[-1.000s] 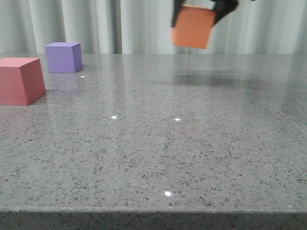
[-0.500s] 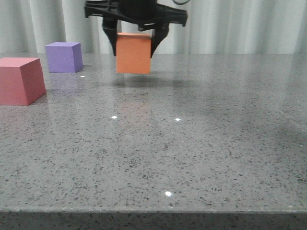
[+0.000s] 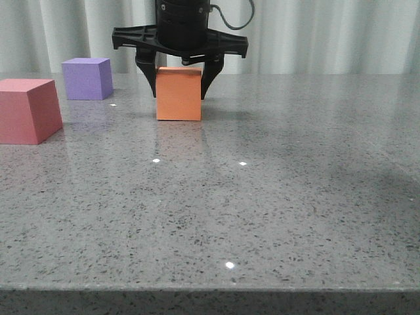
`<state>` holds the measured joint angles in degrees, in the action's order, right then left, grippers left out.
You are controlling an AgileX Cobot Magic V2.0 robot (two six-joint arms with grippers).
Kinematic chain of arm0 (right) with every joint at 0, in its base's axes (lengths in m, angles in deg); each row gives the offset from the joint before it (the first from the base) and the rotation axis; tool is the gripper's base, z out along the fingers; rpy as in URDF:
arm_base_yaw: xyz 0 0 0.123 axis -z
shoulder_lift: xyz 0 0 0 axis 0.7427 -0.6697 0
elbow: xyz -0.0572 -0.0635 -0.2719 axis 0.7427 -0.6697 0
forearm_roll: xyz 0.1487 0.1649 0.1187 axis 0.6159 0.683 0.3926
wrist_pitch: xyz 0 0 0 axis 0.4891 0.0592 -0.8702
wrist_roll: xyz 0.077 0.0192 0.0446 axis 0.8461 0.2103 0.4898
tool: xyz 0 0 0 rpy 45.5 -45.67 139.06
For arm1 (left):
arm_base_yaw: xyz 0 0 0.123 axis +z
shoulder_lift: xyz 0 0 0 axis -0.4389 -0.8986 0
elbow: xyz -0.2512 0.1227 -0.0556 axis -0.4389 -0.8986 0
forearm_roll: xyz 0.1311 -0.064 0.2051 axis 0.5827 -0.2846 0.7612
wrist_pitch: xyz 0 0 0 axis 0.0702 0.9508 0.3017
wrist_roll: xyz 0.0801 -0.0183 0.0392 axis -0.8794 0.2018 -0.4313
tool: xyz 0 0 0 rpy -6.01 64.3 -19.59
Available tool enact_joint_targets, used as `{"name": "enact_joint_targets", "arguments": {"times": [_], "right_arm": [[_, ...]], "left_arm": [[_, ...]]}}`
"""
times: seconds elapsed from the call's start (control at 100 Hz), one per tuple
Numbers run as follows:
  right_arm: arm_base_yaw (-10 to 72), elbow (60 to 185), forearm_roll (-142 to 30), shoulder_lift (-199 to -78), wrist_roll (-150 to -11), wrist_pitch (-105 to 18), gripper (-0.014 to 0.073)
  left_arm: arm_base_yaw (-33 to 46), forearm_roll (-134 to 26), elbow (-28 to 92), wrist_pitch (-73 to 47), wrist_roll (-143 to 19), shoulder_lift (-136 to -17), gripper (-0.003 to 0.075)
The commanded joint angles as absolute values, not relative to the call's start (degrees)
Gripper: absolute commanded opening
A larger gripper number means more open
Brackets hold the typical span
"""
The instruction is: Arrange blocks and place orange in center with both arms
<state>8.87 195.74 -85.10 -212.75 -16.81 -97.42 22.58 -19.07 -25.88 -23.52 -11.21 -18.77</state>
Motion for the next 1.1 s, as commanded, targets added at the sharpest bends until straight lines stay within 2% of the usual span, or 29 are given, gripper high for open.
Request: {"name": "enact_joint_targets", "arguments": {"times": [0.0, 0.14, 0.21, 0.45, 0.72, 1.09], "right_arm": [[9.01, 197.45, -85.74, -209.29, -16.63, -94.78, 0.0352], [9.01, 197.45, -84.77, -209.29, -16.63, -93.98, 0.0596], [9.01, 197.45, -84.77, -209.17, -16.63, -93.98, 0.0668], [9.07, 203.58, -86.08, -209.05, -18.02, -96.68, 0.0664], [9.87, 213.81, -86.29, -208.14, -32.94, -100.60, 0.0664], [19.65, 214.39, -87.80, -202.45, -42.10, -105.33, 0.0664]], "left_arm": [[22.48, -19.52, -28.31, -27.76, -10.82, -17.09, -0.0020], [22.48, -19.52, -28.31, -27.76, -10.82, -17.09, -0.0020], [22.48, -19.52, -28.31, -27.76, -10.82, -17.09, -0.0020], [22.48, -19.52, -28.31, -27.76, -10.82, -17.09, -0.0020], [22.48, -19.52, -28.31, -27.76, -10.82, -17.09, -0.0020], [22.48, -19.52, -28.31, -27.76, -10.82, -17.09, -0.0020]]}}
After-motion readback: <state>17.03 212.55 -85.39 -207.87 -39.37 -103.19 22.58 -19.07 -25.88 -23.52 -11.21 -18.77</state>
